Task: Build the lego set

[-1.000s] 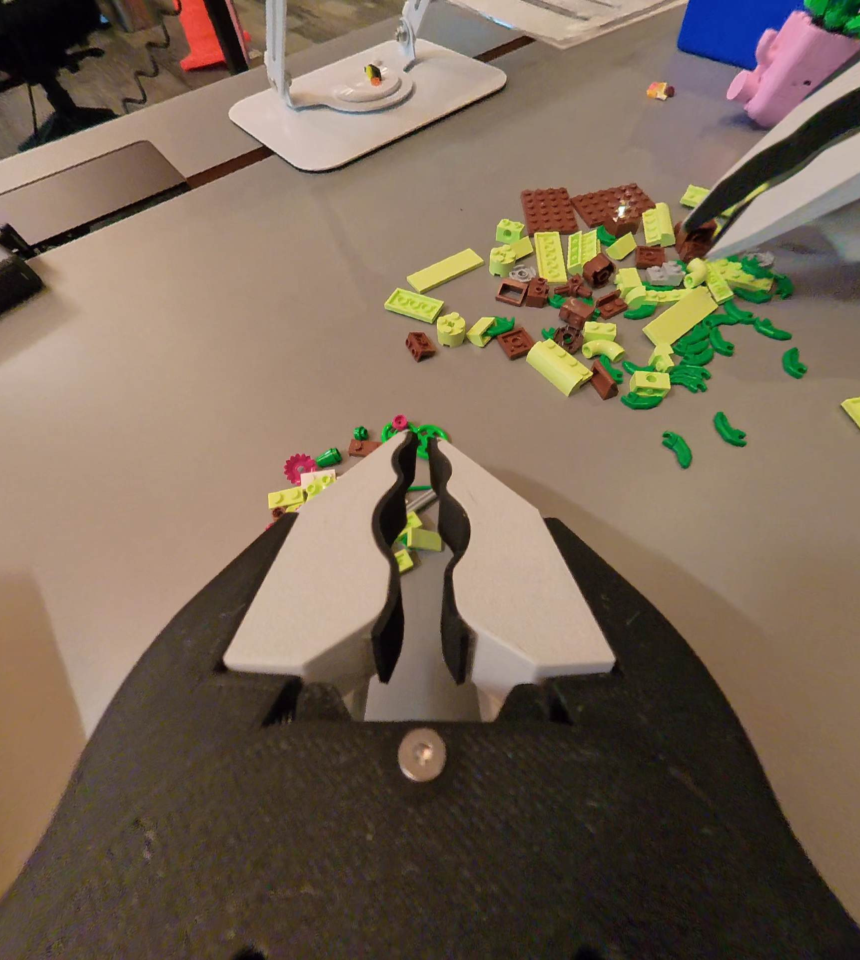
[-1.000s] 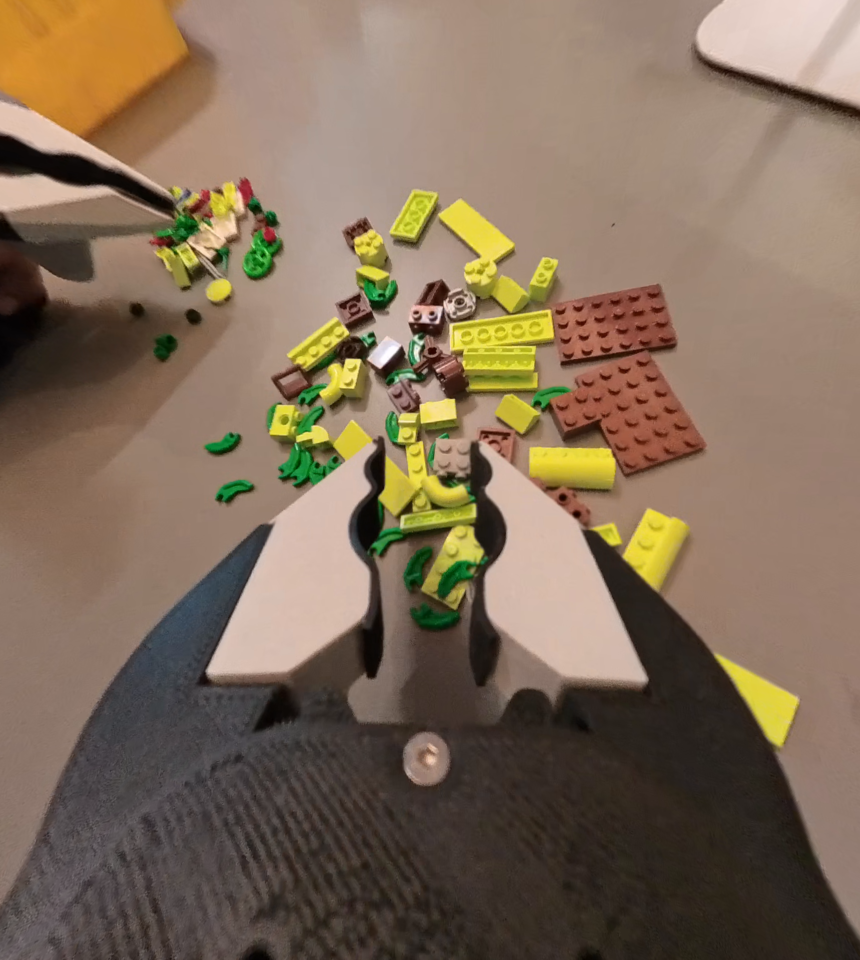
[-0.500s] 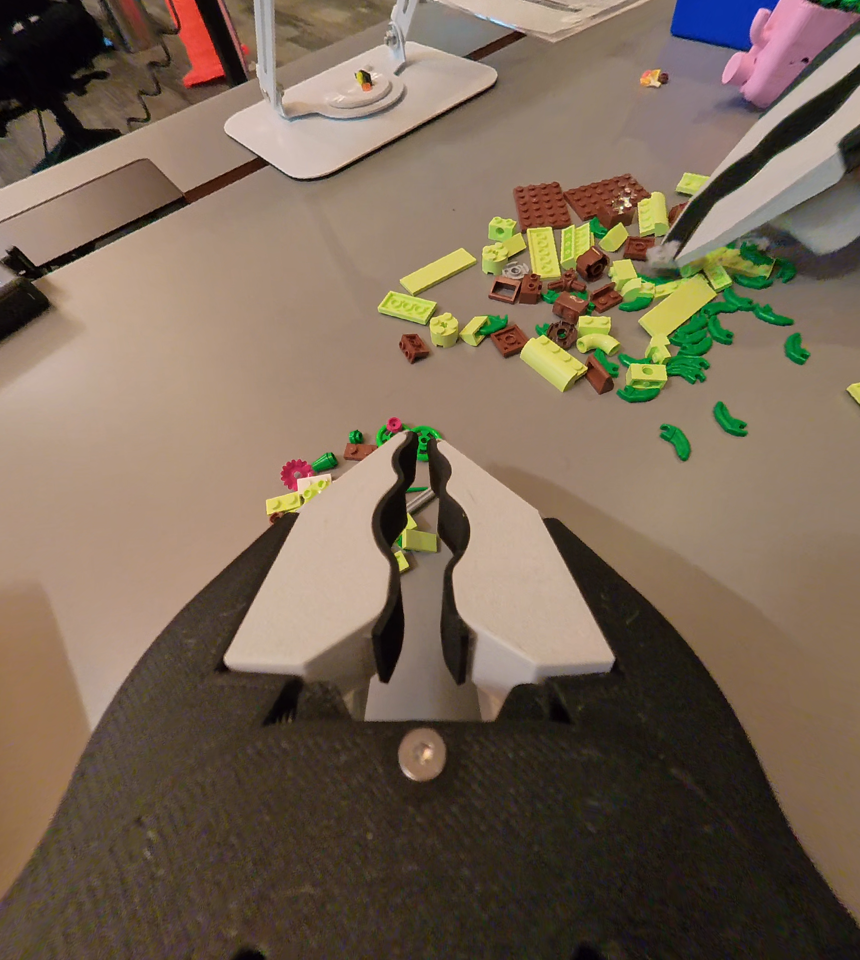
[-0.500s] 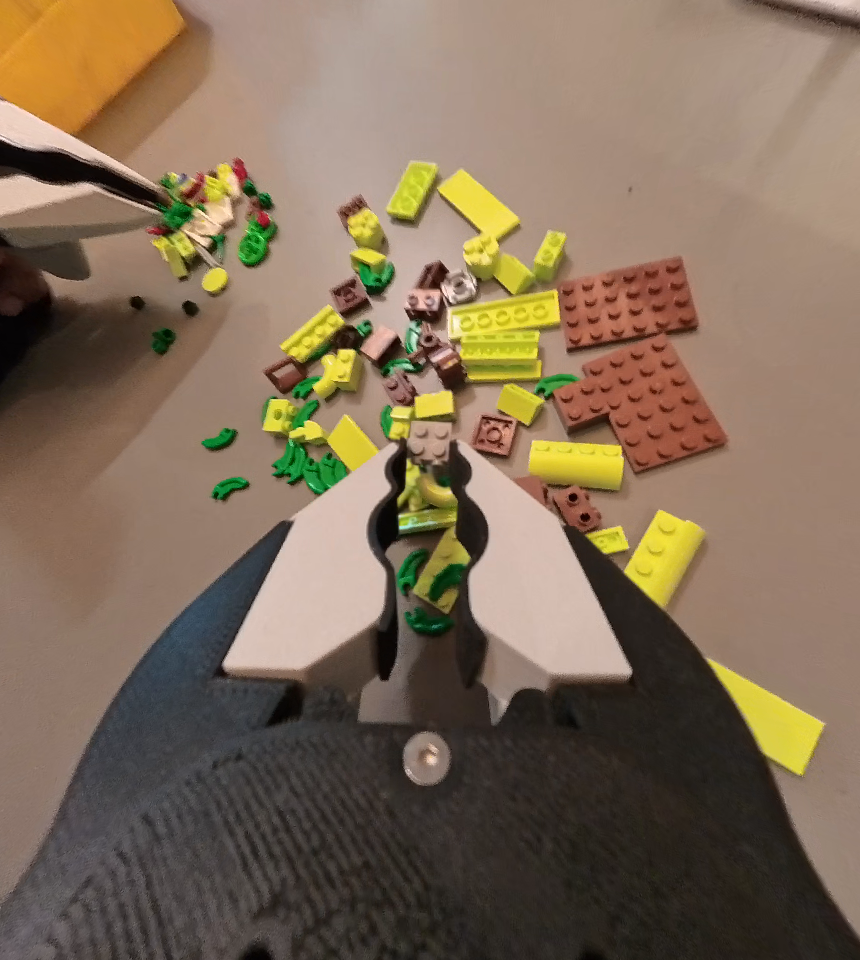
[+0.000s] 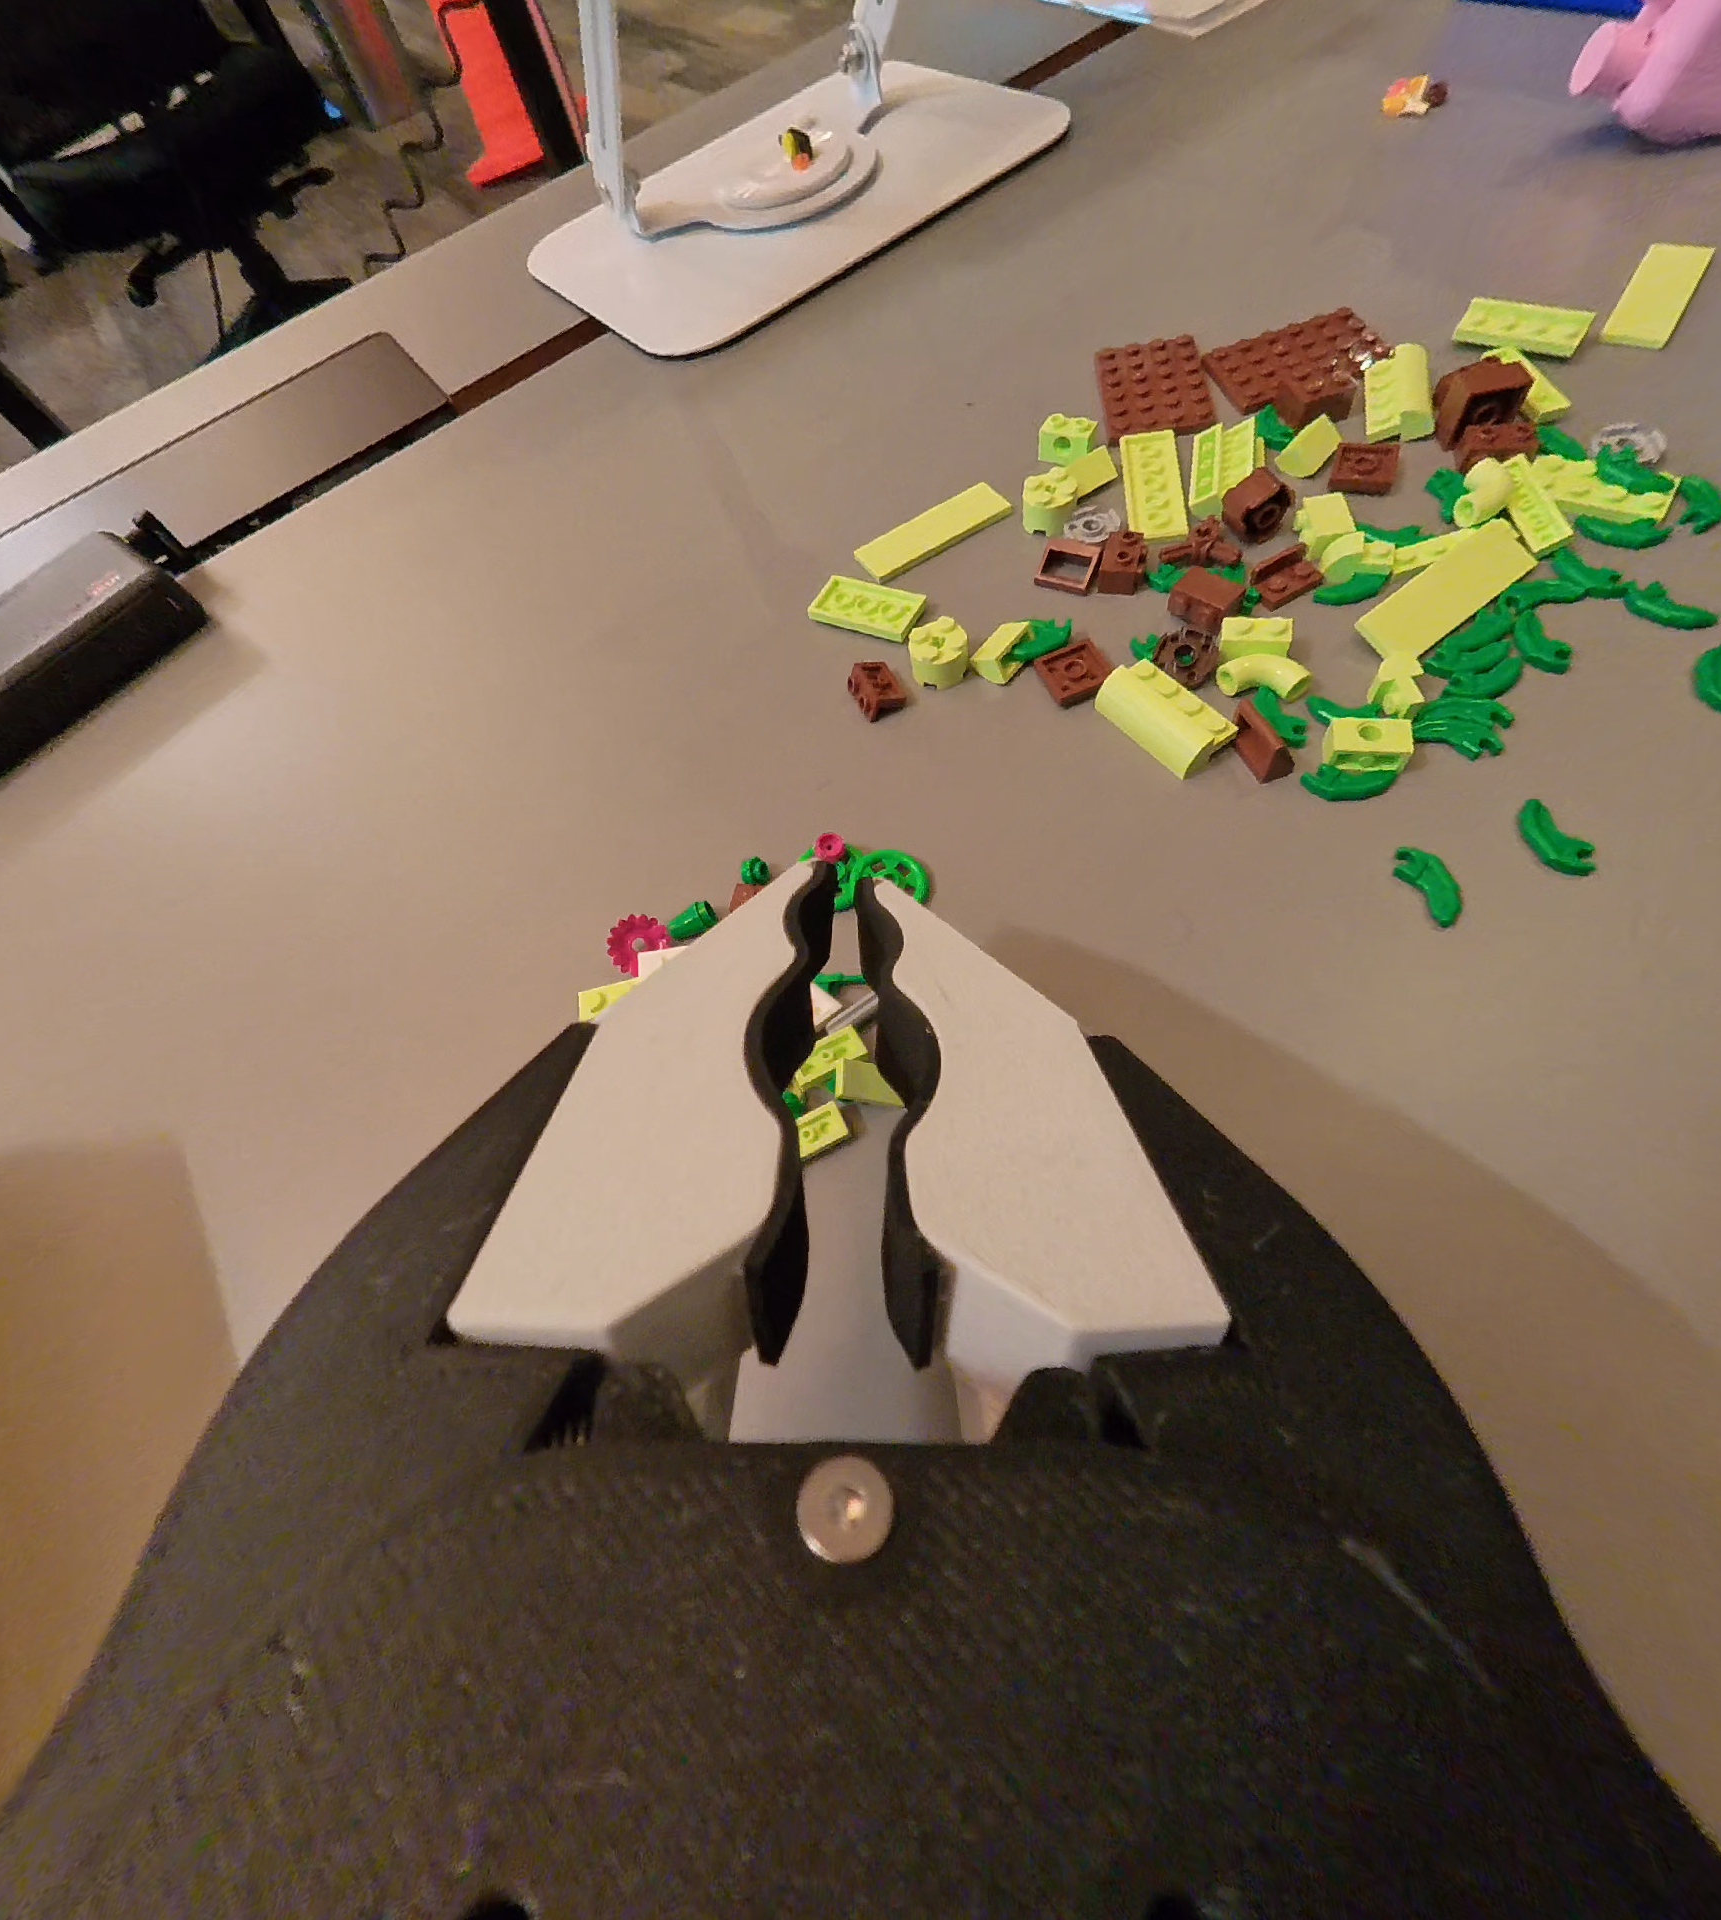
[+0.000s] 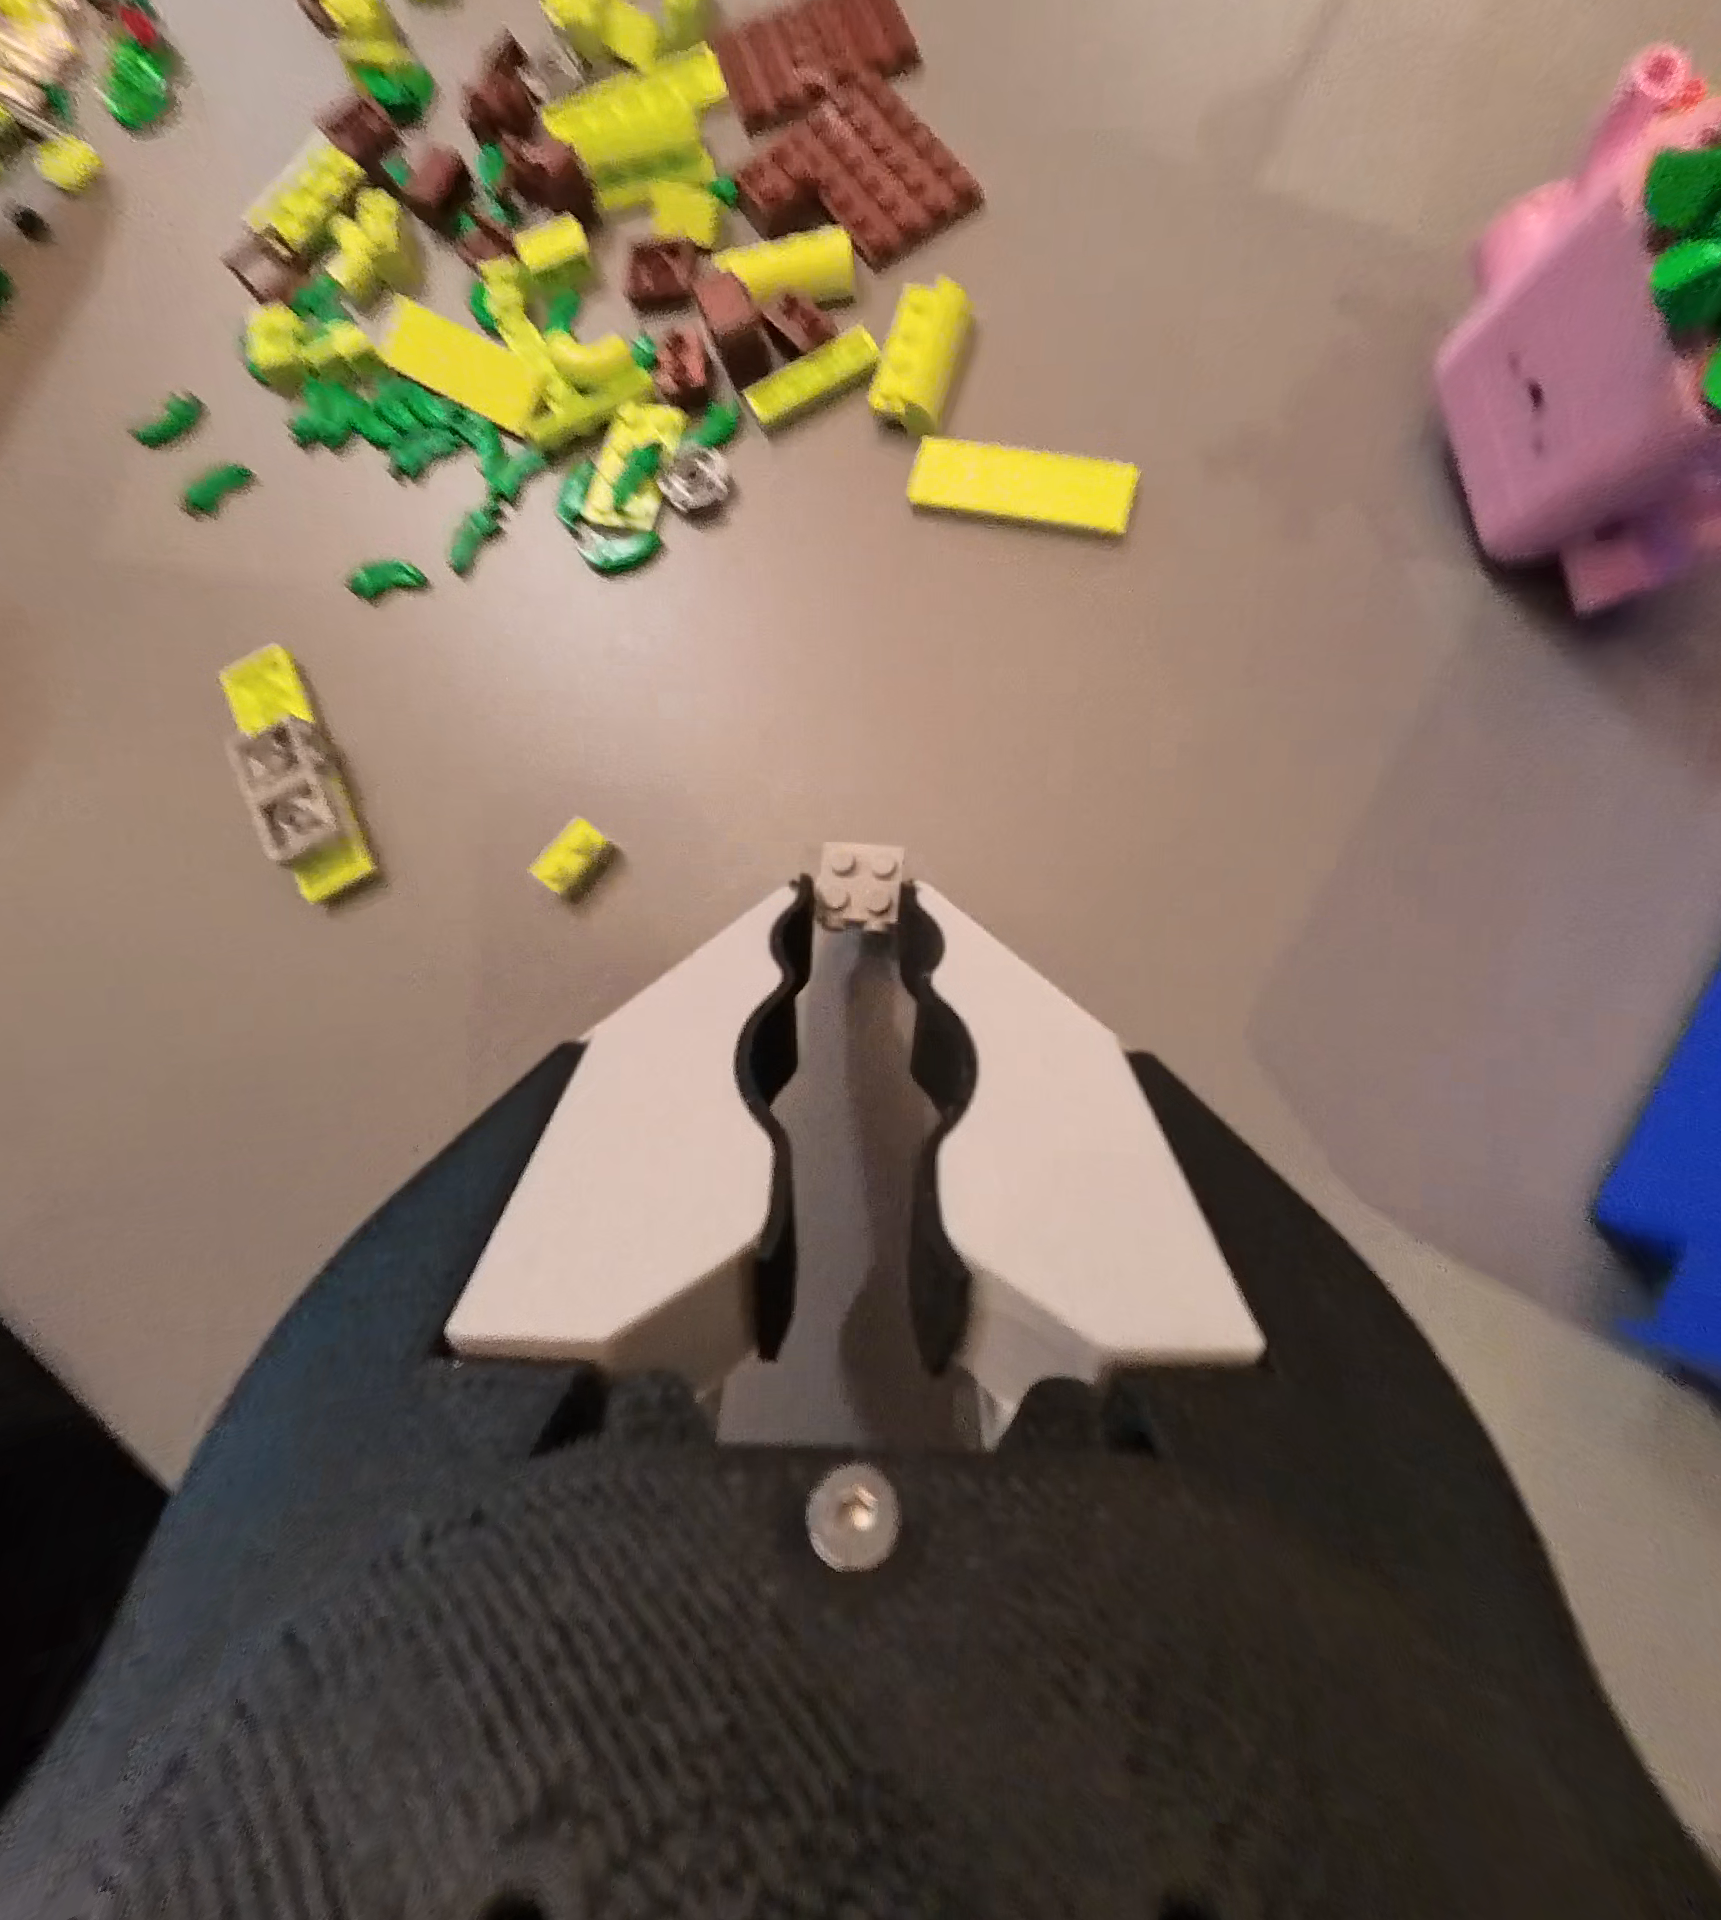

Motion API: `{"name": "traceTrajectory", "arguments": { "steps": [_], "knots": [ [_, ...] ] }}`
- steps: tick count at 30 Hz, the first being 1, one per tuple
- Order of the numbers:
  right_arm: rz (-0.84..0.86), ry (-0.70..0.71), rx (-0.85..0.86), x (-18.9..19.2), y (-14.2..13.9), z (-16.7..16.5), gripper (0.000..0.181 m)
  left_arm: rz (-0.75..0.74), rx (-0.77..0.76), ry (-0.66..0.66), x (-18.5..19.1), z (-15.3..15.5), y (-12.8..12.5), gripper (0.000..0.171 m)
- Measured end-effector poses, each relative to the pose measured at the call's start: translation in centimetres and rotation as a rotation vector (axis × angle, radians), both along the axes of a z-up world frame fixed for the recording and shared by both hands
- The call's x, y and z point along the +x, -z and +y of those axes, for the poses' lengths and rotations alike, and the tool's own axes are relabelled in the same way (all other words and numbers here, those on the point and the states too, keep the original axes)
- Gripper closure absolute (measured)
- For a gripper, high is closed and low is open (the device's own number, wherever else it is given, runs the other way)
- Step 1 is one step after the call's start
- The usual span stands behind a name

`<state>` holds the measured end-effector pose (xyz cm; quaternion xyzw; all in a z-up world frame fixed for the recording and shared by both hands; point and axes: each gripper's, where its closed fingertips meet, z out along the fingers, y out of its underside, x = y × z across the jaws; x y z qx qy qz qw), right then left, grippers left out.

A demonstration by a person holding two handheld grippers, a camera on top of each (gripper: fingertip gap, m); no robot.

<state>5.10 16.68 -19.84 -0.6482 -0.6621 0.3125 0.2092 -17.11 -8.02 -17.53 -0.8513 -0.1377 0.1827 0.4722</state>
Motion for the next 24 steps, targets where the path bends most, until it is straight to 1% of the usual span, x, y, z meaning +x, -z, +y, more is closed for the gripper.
{"name": "traceTrajectory", "arguments": {
  "steps": [3, 5, 8, 10, 14, 16, 17, 20, 21, 24],
  "knots": [
    [-0.034, 0.048, 0.071, 0.6, 1.1, 1.3, 0.167, 0.017, 0.011, -0.025, -0.3, -0.2, -0.3, 0.171],
    [-0.027, 0.054, 0.059, 0.6, 1.1, 1.1, 0.159, 0.017, 0.021, -0.035, -0.4, -0.3, -0.4, 0.171],
    [0.003, 0.076, 0.030, 0.7, 0.7, 1.3, 0.149, 0.007, 0.012, -0.042, -0.5, -0.3, -0.2, 0.171],
    [0.008, 0.084, -0.009, 0.9, 0.6, 1.4, 0.146, 0.015, 0.001, -0.042, -0.5, -0.3, -0.1, 0.171],
    [0.019, 0.071, -0.115, 1.0, 0.8, 0.4, 0.141, 0.031, -0.024, -0.036, -0.4, -0.1, 0.2, 0.171],
    [0.017, 0.037, -0.120, 0.9, 0.8, -0.5, 0.143, 0.039, -0.030, -0.034, -0.3, -0.1, 0.2, 0.171],
    [0.011, 0.007, -0.139, 1.0, 0.7, -1.4, 0.148, 0.043, -0.030, -0.034, -0.3, -0.1, 0.2, 0.171],
    [0.046, -0.073, -0.216, 0.6, -0.4, -3.7, 0.151, 0.049, -0.027, -0.030, -0.2, -0.1, 0.1, 0.171],
    [0.063, -0.074, -0.203, 0.4, -0.8, -3.6, 0.152, 0.050, -0.025, -0.028, -0.2, -0.1, 0.0, 0.171],
    [0.071, -0.054, -0.091, 0.3, -0.8, -2.0, 0.154, 0.047, -0.017, -0.024, -0.1, -0.1, 0.0, 0.171]
  ]
}}
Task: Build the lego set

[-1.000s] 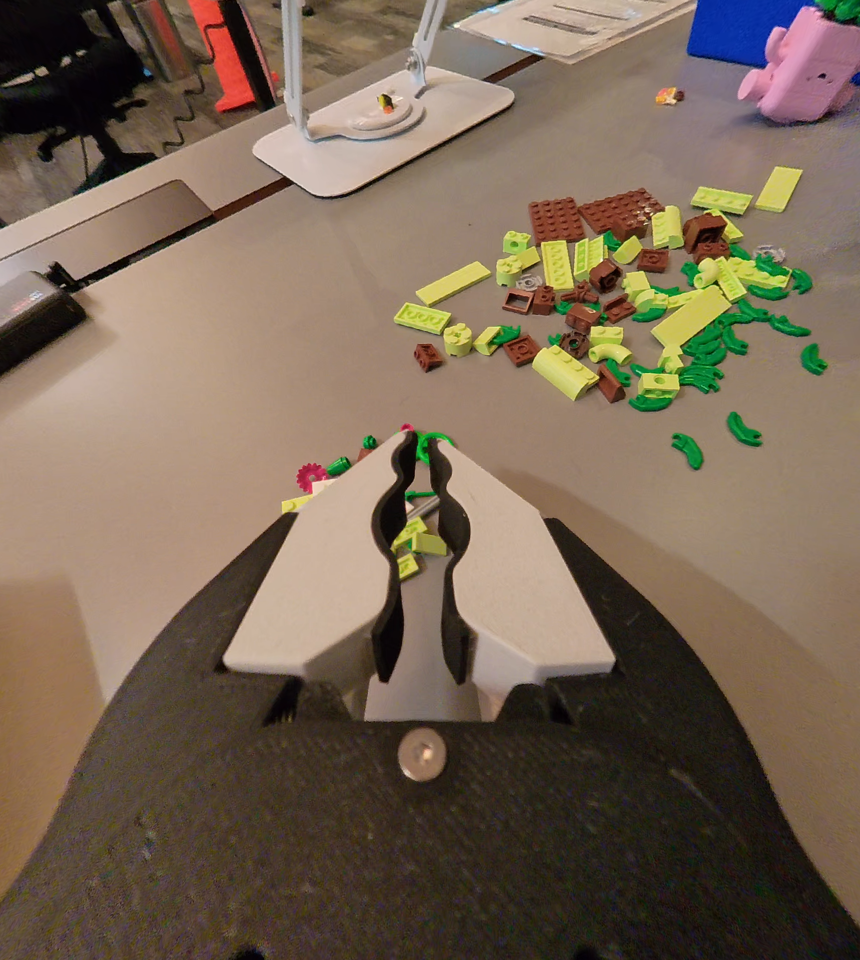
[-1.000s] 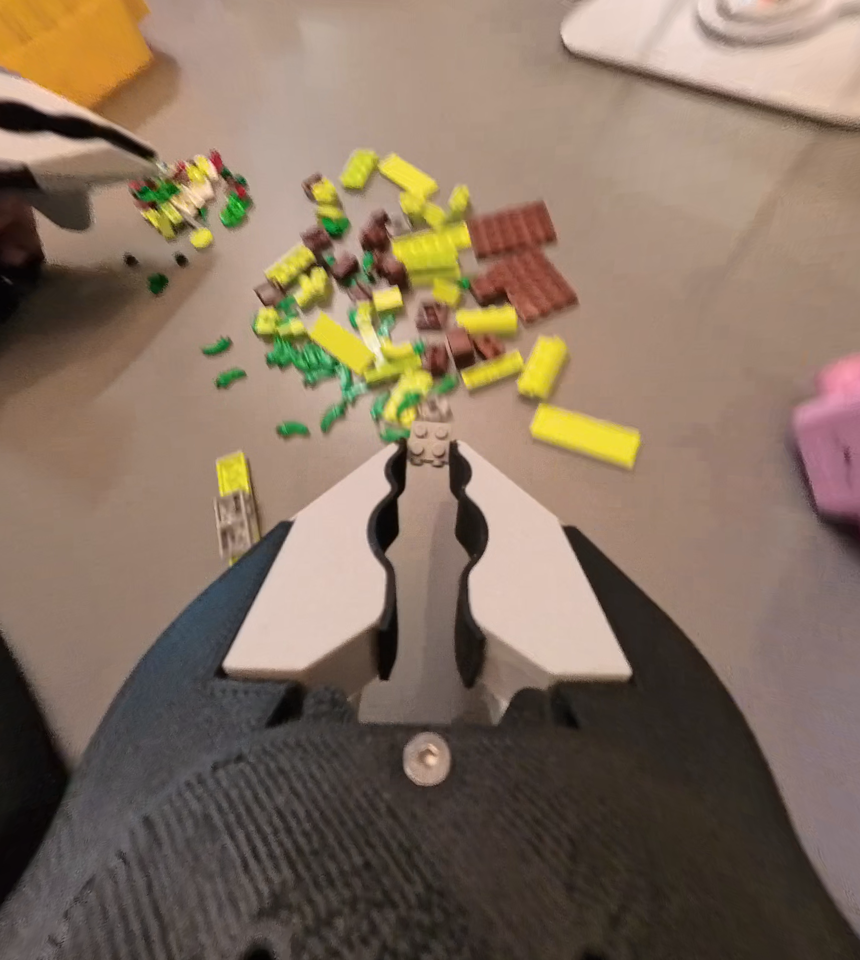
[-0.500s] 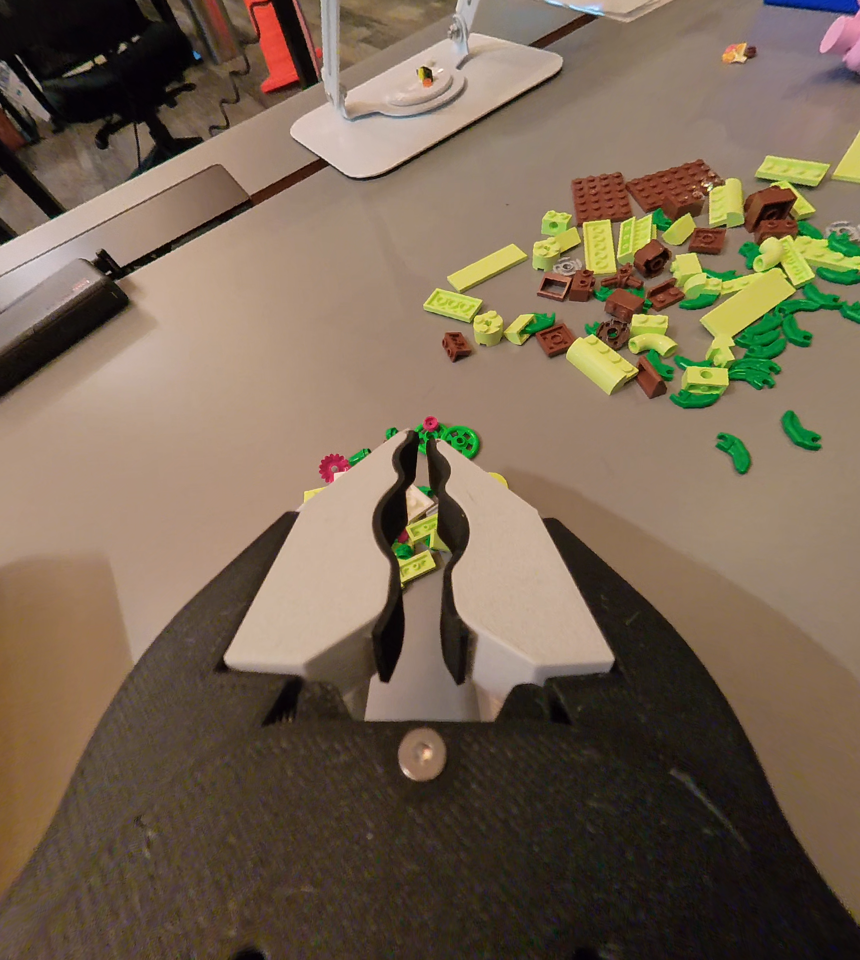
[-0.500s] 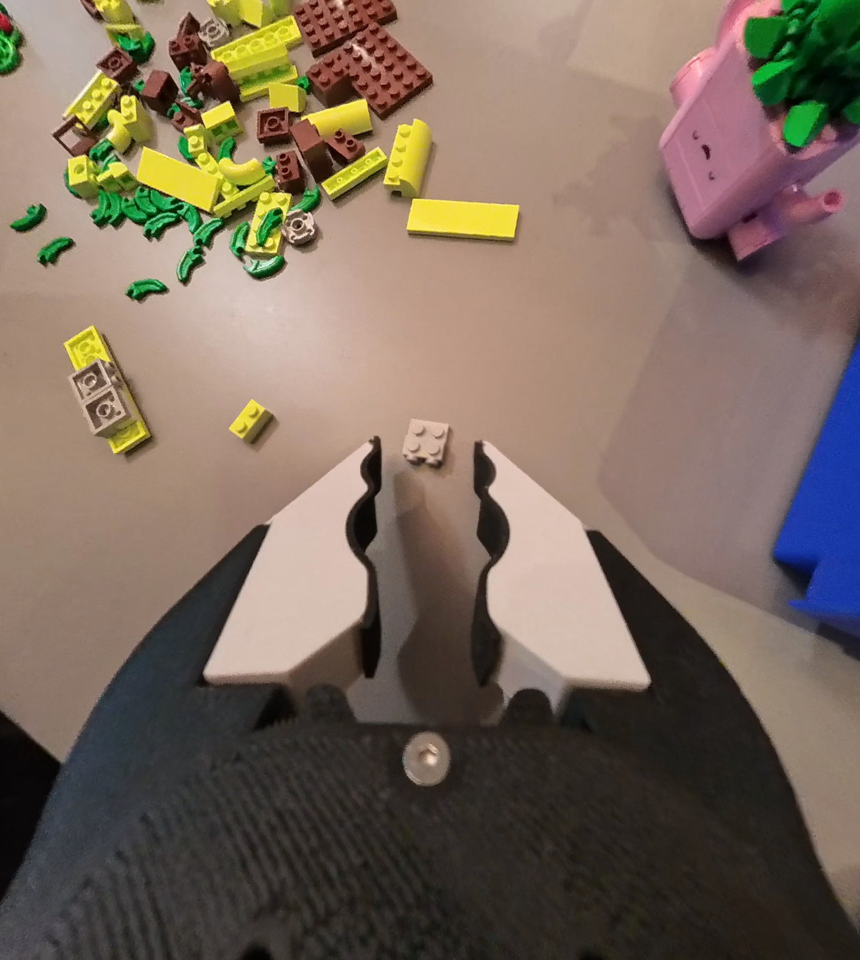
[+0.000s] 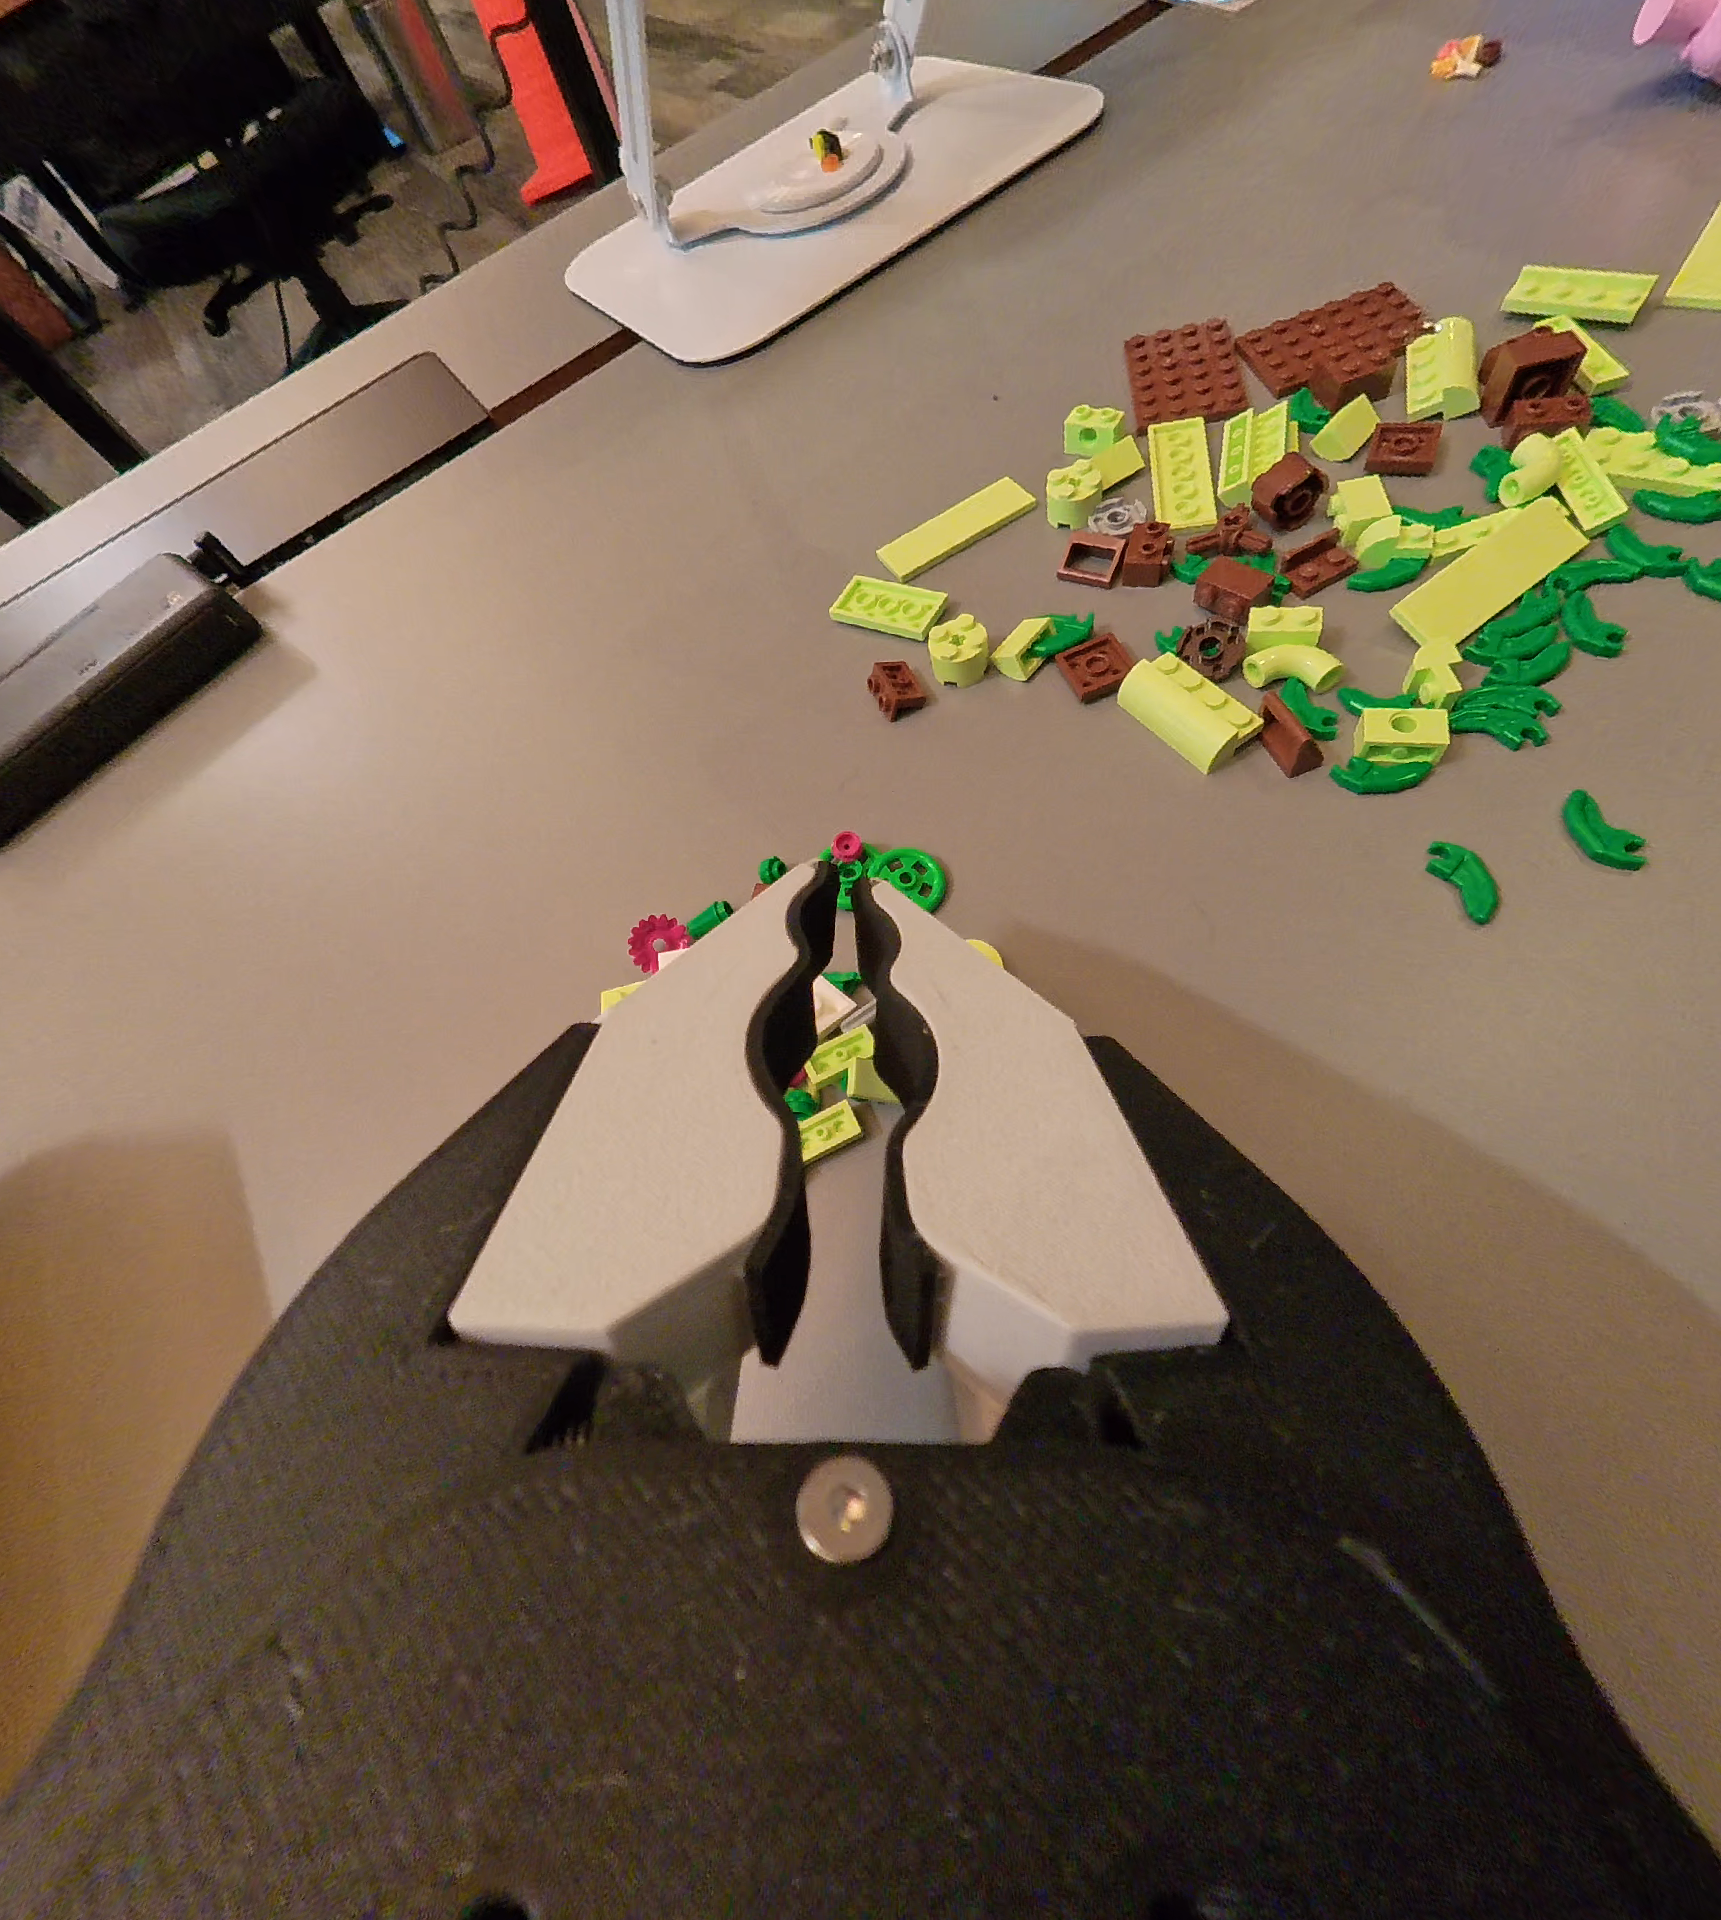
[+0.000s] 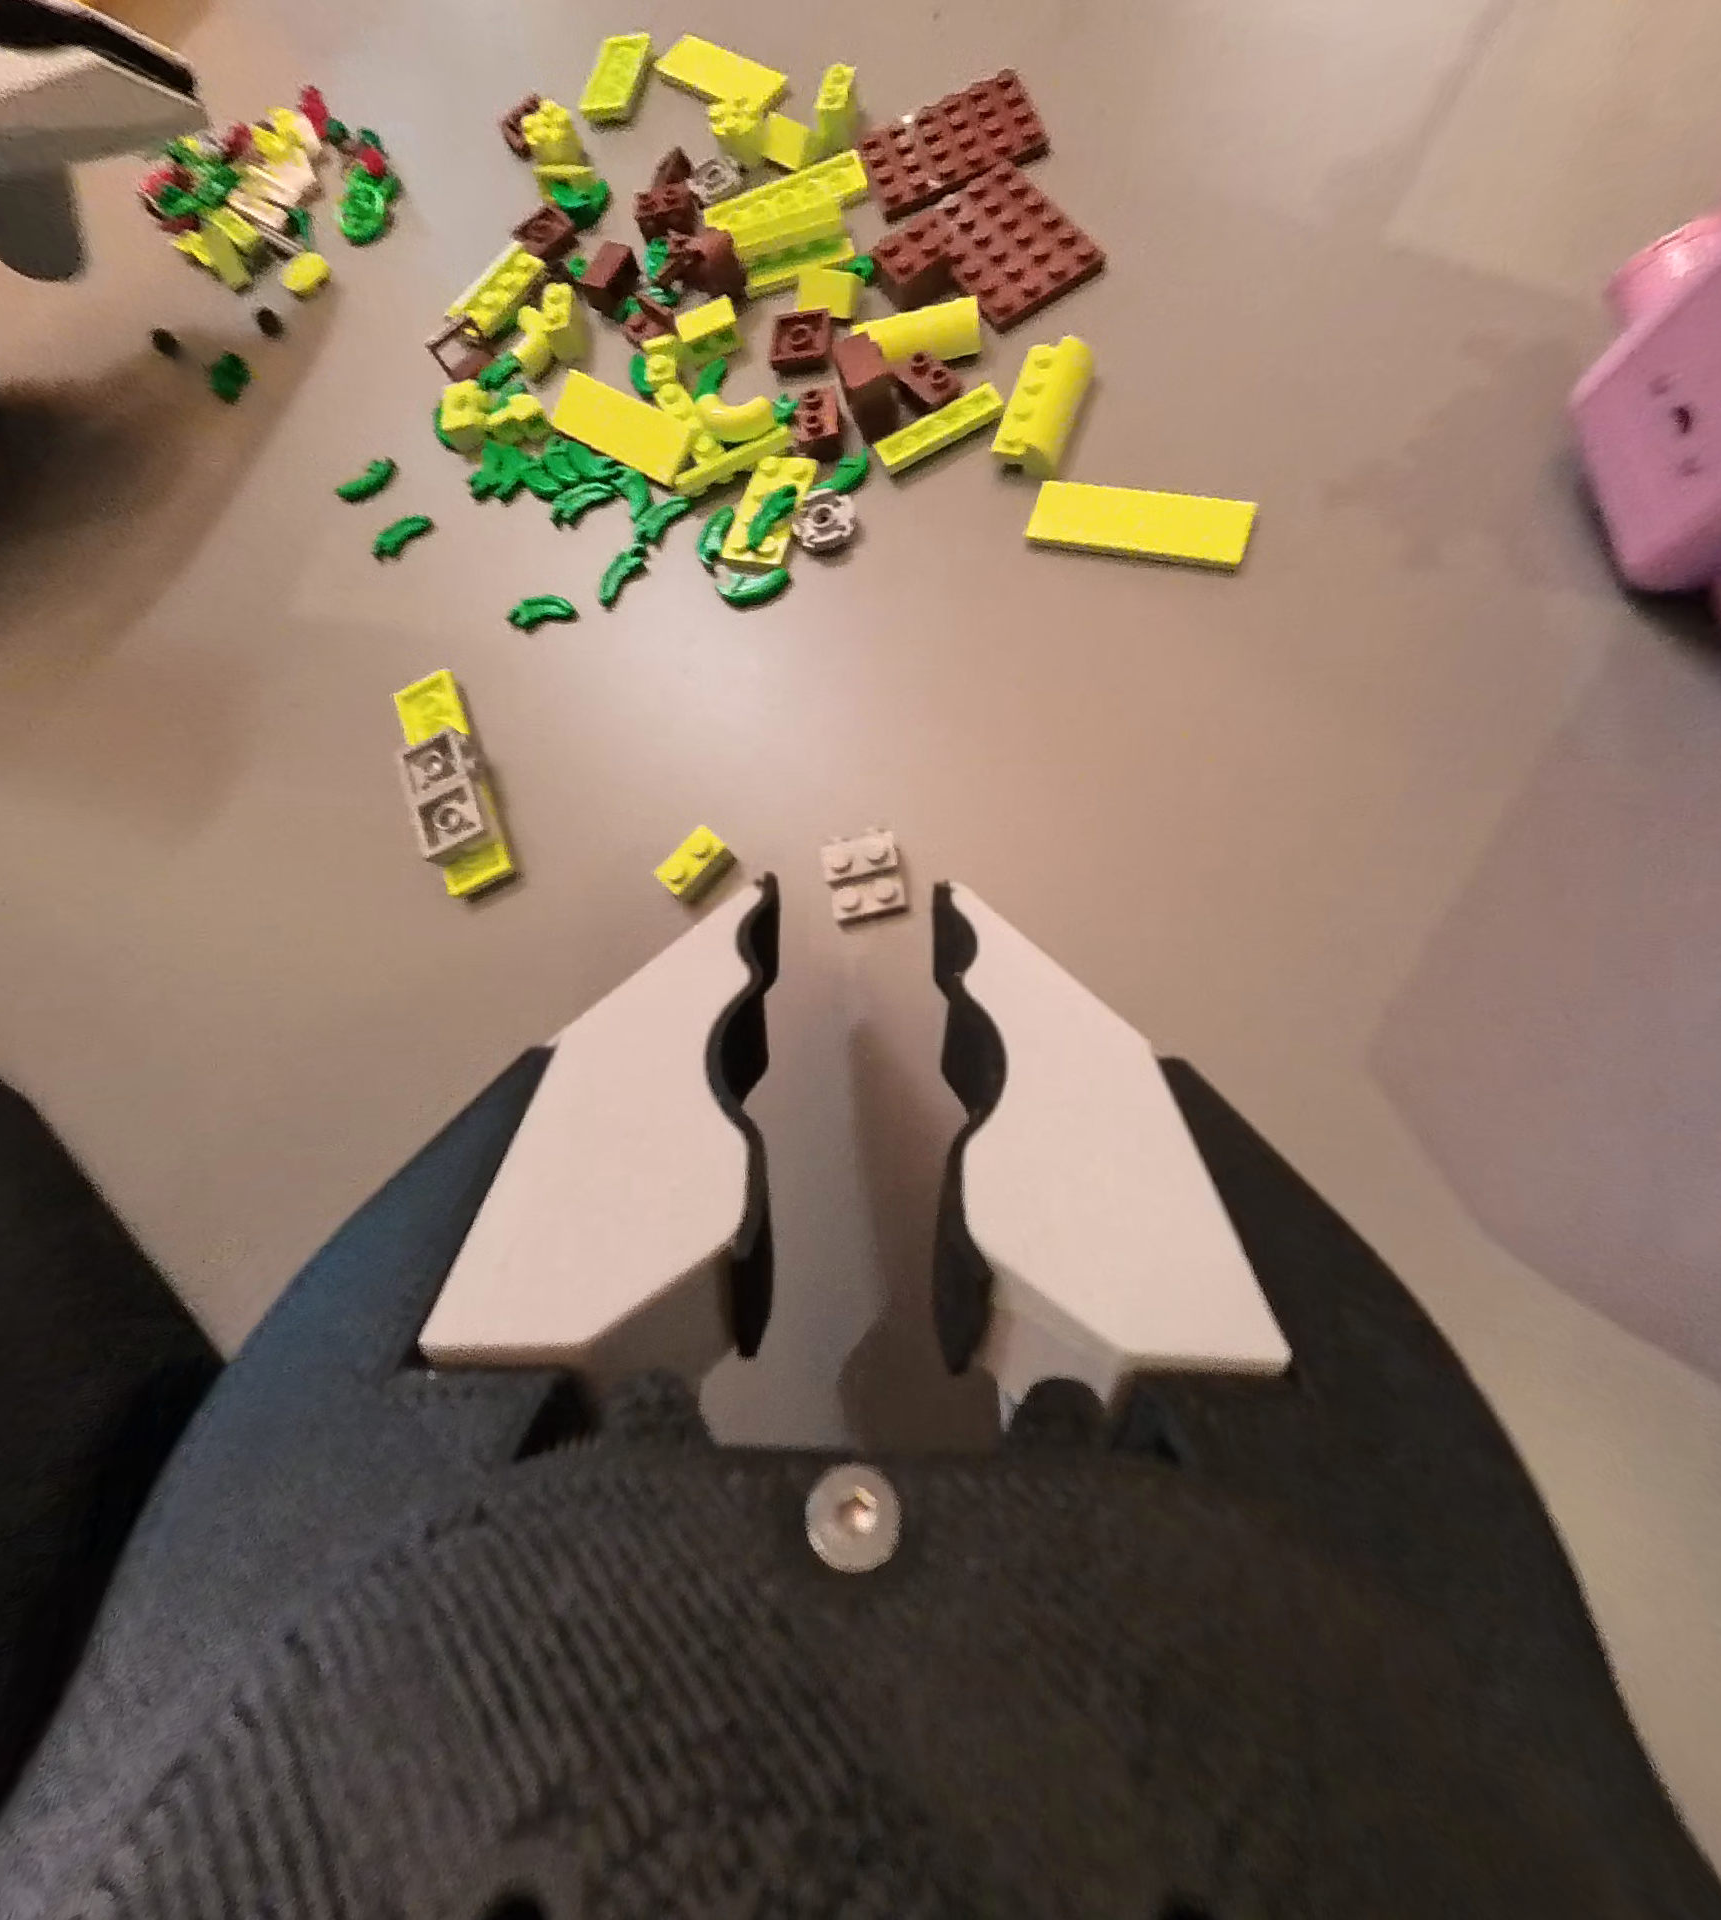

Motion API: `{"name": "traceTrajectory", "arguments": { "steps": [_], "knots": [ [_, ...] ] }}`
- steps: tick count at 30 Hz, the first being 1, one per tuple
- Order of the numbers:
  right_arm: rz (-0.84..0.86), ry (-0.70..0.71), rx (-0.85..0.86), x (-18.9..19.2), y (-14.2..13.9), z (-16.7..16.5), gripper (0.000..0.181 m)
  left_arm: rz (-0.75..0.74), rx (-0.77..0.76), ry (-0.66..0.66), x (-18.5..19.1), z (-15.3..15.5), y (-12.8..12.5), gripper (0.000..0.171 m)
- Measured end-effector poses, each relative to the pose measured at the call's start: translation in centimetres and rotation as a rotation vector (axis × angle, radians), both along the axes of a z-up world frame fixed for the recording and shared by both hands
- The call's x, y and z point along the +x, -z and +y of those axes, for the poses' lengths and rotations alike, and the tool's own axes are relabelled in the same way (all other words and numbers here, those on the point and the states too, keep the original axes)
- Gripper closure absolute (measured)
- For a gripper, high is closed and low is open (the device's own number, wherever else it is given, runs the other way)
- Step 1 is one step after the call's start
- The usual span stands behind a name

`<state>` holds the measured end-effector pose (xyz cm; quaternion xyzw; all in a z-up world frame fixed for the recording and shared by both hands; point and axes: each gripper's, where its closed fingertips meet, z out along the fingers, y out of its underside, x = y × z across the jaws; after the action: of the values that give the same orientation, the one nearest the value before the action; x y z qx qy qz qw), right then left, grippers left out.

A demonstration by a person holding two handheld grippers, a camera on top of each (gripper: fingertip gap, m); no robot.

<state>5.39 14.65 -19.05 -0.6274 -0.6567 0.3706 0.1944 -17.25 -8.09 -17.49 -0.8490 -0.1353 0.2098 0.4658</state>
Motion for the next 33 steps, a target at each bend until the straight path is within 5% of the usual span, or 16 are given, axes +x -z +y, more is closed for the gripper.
{"name": "traceTrajectory", "arguments": {
  "steps": [9, 17, 21, 27, 33],
  "knots": [
    [0.044, -0.226, 0.042, 0.0, -0.1, -3.8, 0.156, -0.002, -0.006, 0.010, 0.1, 0.1, 0.1, 0.171],
    [-0.020, -0.296, 0.115, -0.8, 1.9, -4.8, 0.156, 0.005, -0.017, 0.016, 0.2, 0.2, 0.2, 0.171],
    [-0.017, -0.337, 0.174, -1.7, 2.2, -5.2, 0.175, 0.006, -0.026, 0.019, 0.3, 0.2, 0.3, 0.171],
    [0.044, -0.361, 0.197, -5.6, 1.8, -6.5, 0.175, 0.004, -0.037, 0.021, 0.3, 0.3, 0.5, 0.171],
    [0.077, -0.303, 0.235, -9.3, 0.7, -6.7, 0.153, 0.017, -0.047, 0.025, 0.4, 0.3, 0.6, 0.171]
  ]
}}
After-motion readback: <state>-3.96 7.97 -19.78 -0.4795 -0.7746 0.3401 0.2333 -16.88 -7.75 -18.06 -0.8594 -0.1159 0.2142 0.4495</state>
